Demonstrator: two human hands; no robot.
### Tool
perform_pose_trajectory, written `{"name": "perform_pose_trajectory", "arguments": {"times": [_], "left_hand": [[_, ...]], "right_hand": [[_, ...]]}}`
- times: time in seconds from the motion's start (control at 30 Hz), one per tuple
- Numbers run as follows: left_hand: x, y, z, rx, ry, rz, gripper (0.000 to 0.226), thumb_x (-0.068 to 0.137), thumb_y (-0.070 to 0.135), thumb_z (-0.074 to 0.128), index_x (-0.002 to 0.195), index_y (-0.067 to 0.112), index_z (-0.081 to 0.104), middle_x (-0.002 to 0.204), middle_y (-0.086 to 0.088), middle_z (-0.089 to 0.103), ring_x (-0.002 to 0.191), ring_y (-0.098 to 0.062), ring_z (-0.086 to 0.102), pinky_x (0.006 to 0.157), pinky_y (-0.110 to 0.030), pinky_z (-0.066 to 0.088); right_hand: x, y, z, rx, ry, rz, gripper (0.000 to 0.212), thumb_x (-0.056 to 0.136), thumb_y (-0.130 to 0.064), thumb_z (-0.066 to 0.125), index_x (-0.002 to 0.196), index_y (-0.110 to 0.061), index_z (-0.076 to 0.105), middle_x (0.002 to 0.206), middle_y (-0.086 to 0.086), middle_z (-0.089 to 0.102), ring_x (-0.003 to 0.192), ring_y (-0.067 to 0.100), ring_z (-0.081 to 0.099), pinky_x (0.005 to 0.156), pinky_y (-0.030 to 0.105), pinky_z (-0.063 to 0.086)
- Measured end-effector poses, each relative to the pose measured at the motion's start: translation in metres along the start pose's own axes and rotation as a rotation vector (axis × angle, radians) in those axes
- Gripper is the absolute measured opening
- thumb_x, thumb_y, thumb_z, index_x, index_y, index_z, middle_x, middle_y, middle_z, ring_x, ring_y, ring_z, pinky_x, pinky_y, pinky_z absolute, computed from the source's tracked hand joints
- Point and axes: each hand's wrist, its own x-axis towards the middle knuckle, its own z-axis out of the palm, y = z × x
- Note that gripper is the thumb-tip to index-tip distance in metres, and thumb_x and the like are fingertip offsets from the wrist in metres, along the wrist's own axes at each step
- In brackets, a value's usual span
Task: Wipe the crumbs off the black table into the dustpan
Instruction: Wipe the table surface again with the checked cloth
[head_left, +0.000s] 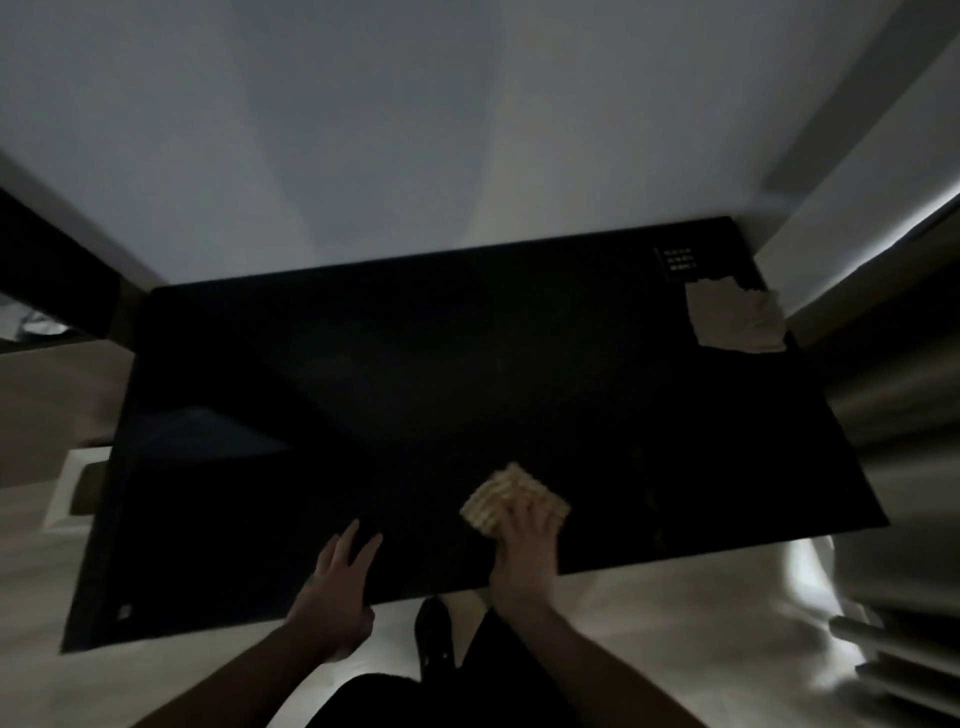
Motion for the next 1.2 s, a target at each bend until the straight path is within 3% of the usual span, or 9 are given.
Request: {"name": "perform_pose_trajectory", "arguments": {"times": [0.1,0.2,0.3,0.4,0.57,0.7,0.83,1.03,1.2], "left_hand": [[-0.011,-0.012,0.007,-0.001,-0.008,-0.023,0.100,0.083,0.028,0.064,0.160,0.036,0.001,0.166,0.009,-0.021,0.156,-0.023,-0.008,0.112,-0.037,0.044],[-0.016,-0.009,0.012,-0.013,0.010,-0.043,0.097,0.084,0.033,0.064,0.160,0.033,0.003,0.167,0.005,-0.017,0.156,-0.026,-0.002,0.112,-0.039,0.044],[-0.012,0.001,0.011,-0.020,0.025,-0.059,0.094,0.086,0.035,0.063,0.160,0.027,0.007,0.168,-0.002,-0.011,0.155,-0.032,0.001,0.114,-0.041,0.041],[-0.012,0.003,0.010,-0.033,0.015,-0.065,0.091,0.086,0.036,0.063,0.160,0.026,0.009,0.167,-0.003,-0.007,0.154,-0.032,0.004,0.115,-0.043,0.040],[-0.012,-0.019,0.001,-0.078,0.005,-0.016,0.078,0.087,0.033,0.061,0.156,0.033,0.024,0.165,0.007,0.005,0.150,-0.023,0.018,0.115,-0.039,0.040],[-0.009,-0.056,-0.012,-0.165,0.082,0.019,0.064,0.088,0.029,0.063,0.148,0.032,0.041,0.159,0.012,0.025,0.143,-0.016,0.033,0.114,-0.034,0.040],[-0.003,-0.119,-0.022,-0.157,0.196,-0.017,0.061,0.089,0.028,0.067,0.146,0.030,0.046,0.158,0.009,0.031,0.141,-0.017,0.037,0.110,-0.032,0.042],[0.017,-0.240,-0.046,-0.118,0.393,-0.179,0.068,0.092,0.036,0.062,0.153,0.024,0.035,0.162,-0.006,0.024,0.146,-0.035,0.030,0.118,-0.051,0.034],[0.026,-0.314,-0.048,-0.216,0.435,-0.289,0.078,0.092,0.058,0.036,0.158,0.020,0.022,0.166,-0.008,0.015,0.152,-0.036,0.014,0.122,-0.055,0.022]], "right_hand": [[-0.014,-0.050,0.018,0.125,-0.120,-0.111,0.075,0.068,-0.027,0.083,0.139,-0.033,0.060,0.158,-0.009,0.044,0.151,0.023,0.038,0.127,0.038,0.008],[-0.015,-0.041,-0.013,0.321,-0.042,0.086,0.078,0.085,0.008,0.058,0.148,-0.038,0.053,0.161,-0.019,0.038,0.150,0.002,0.031,0.117,0.012,0.023],[-0.014,0.003,-0.058,0.353,0.131,0.202,0.079,0.085,0.018,0.049,0.146,-0.031,0.057,0.159,-0.011,0.046,0.150,0.010,0.039,0.116,0.024,0.038],[-0.012,0.071,-0.093,0.302,0.204,0.251,0.073,0.081,0.016,0.049,0.143,-0.020,0.061,0.156,0.000,0.050,0.149,0.021,0.040,0.116,0.031,0.037],[0.007,0.138,-0.102,0.093,0.099,0.130,0.064,0.086,-0.035,0.038,0.138,-0.008,0.064,0.159,0.019,0.044,0.149,0.039,0.039,0.121,0.052,0.035],[0.033,0.131,-0.093,0.117,0.106,0.366,0.071,0.098,-0.050,0.041,0.159,-0.014,0.036,0.168,0.017,0.027,0.156,0.042,0.019,0.126,0.056,0.014],[0.028,0.082,-0.033,-0.070,0.146,0.447,0.084,0.091,-0.057,0.021,0.164,-0.015,0.021,0.171,0.019,0.016,0.157,0.044,0.011,0.123,0.063,0.004],[-0.004,-0.062,0.051,-0.142,0.221,0.322,0.075,0.102,-0.051,0.031,0.166,-0.017,0.013,0.173,0.012,0.008,0.160,0.036,0.006,0.127,0.060,0.003],[-0.030,-0.202,0.126,-0.061,0.162,0.134,0.068,0.106,-0.032,0.033,0.166,-0.023,0.005,0.174,0.001,-0.005,0.161,0.026,-0.005,0.129,0.054,-0.002]]}}
